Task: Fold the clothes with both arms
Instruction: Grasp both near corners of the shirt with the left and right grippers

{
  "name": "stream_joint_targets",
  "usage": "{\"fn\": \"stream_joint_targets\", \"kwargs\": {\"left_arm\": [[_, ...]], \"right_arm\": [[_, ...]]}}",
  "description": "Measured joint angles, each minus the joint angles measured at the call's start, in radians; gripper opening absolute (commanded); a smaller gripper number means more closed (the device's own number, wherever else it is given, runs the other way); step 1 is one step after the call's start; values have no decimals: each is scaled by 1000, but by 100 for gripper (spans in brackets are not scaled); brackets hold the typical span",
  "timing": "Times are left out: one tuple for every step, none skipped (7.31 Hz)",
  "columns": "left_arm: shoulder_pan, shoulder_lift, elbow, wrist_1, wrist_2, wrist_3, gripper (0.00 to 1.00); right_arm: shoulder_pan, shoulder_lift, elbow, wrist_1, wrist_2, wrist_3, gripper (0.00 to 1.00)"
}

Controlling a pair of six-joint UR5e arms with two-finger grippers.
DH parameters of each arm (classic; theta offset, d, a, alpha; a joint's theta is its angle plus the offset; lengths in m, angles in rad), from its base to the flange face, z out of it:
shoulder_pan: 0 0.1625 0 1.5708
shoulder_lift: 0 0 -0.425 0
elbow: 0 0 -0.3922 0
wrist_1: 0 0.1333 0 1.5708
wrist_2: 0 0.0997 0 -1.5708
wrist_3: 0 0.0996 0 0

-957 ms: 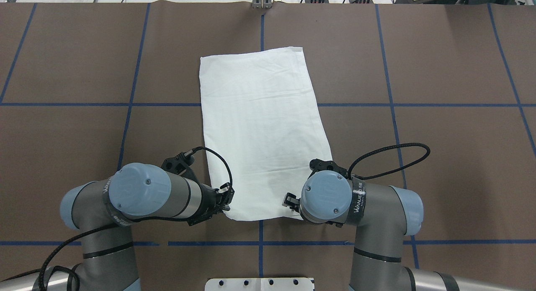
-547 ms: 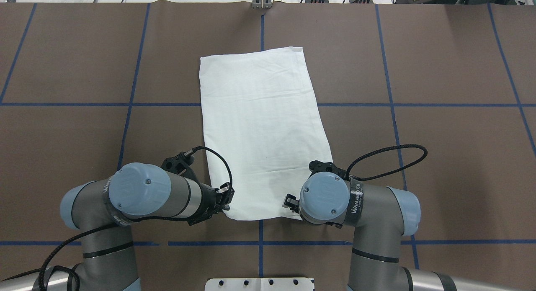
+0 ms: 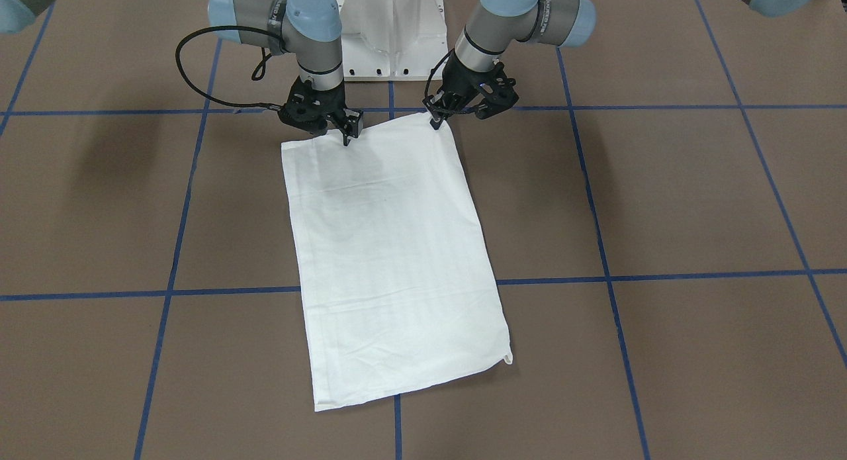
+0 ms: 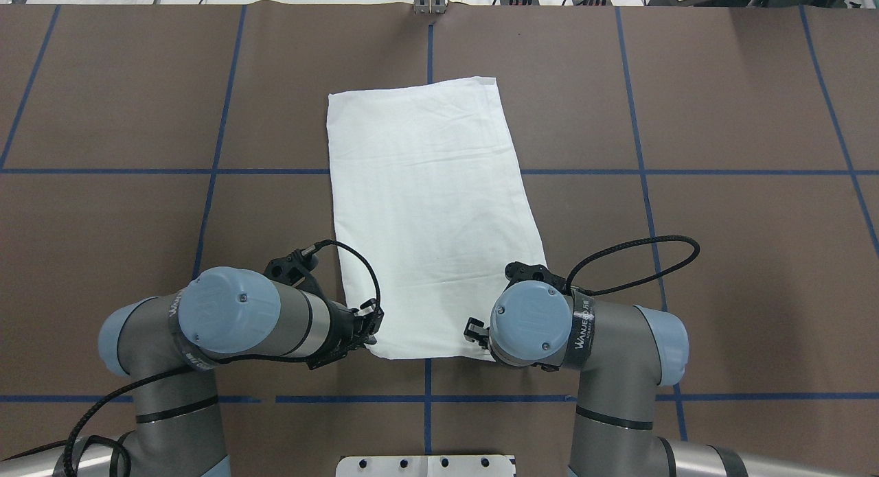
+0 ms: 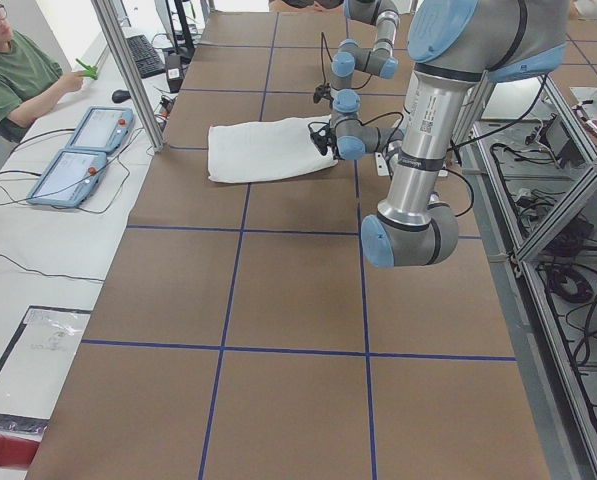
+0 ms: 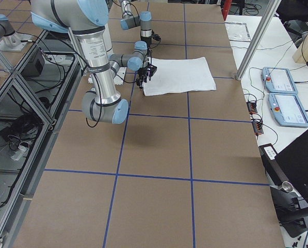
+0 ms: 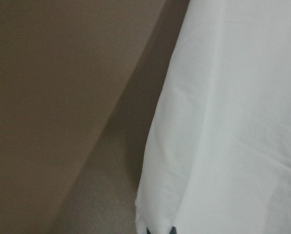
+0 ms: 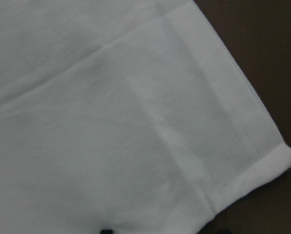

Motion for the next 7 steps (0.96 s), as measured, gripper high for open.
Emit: {"fn": "stream_joint_targets", "kwargs": {"left_arm": [[0, 0, 1, 0, 1, 0, 0], [0, 0, 2, 0, 1, 0, 0], [0, 0, 2, 0, 2, 0, 0], [-1, 0, 2, 0, 3, 0, 0], [-1, 0, 3, 0, 3, 0, 0], [-1, 0, 3, 0, 3, 1, 0], [-1, 0, 4, 0, 3, 1, 0]], "right_arm": [[0, 0, 0, 0, 0, 0, 18], [-1, 2, 0, 0, 0, 0, 11], [-1, 3, 0, 0, 1, 0, 7], [-1, 5, 0, 0, 1, 0, 2], [-1, 7, 0, 0, 2, 0, 0], [0, 10, 2, -1, 2, 0, 0], [1, 15, 2, -1, 2, 1, 0]]}}
